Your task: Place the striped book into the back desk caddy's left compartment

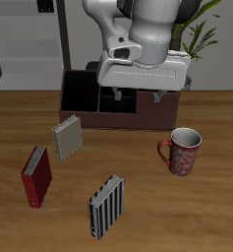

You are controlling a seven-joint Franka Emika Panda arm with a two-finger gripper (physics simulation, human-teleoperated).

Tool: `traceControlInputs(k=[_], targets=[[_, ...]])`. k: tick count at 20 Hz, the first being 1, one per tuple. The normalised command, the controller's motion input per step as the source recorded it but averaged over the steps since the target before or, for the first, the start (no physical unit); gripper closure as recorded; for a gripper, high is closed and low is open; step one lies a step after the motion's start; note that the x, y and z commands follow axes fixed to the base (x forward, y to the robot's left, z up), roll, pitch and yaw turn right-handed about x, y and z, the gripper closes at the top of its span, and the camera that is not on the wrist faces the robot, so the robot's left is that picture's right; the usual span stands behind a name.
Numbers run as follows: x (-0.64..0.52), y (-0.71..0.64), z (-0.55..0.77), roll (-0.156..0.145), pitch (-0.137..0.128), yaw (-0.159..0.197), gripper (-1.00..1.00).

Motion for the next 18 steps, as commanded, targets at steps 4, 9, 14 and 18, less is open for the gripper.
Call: traceControlInputs(k=[4, 9, 14, 18], targets=[[0.55, -0.17, -0.06, -0.058, -0.006, -0.031, -1.00], [0.32, -0.16, -0.12, -0.027, 0.010, -0.022, -1.00], [0.37, -0.20, -0.16, -0.029, -0.008, -0.040, -1.00], [0.28, -0.05, -0.16, 0.001, -0.022, -0.056, -1.00]])
